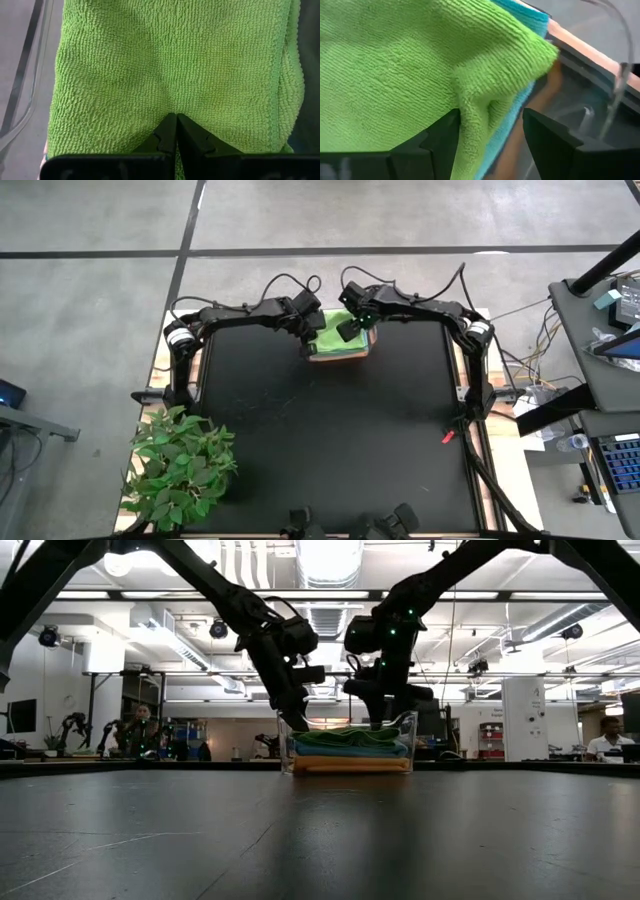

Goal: Fold microfiber towels
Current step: Put the green microfiber cloth into the transparent bin

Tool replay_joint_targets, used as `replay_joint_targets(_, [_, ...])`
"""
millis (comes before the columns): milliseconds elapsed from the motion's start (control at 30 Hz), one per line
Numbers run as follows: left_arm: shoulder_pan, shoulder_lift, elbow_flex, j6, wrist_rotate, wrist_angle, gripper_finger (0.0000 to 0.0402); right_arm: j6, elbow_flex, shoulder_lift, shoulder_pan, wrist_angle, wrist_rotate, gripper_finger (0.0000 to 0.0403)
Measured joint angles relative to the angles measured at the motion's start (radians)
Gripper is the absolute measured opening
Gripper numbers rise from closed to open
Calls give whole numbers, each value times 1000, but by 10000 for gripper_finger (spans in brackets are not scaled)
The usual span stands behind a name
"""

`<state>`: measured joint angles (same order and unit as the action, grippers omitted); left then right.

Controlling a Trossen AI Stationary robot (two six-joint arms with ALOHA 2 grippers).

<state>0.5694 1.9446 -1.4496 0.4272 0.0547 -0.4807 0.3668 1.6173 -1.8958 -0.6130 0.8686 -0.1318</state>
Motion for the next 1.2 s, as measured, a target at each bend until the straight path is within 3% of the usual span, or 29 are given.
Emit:
replay_joint_targets(367, [0,0,0,2,0,2,0,-38,0,-45,9,-63,81,186])
replay_joint_targets(833, [0,0,2,1,0,1,0,-71,-2,0,11,-71,90,19])
replay_joint_targets(1200, [-1,-3,45,-1,-21,14,0,-102,-2,54,11,-60,86,11])
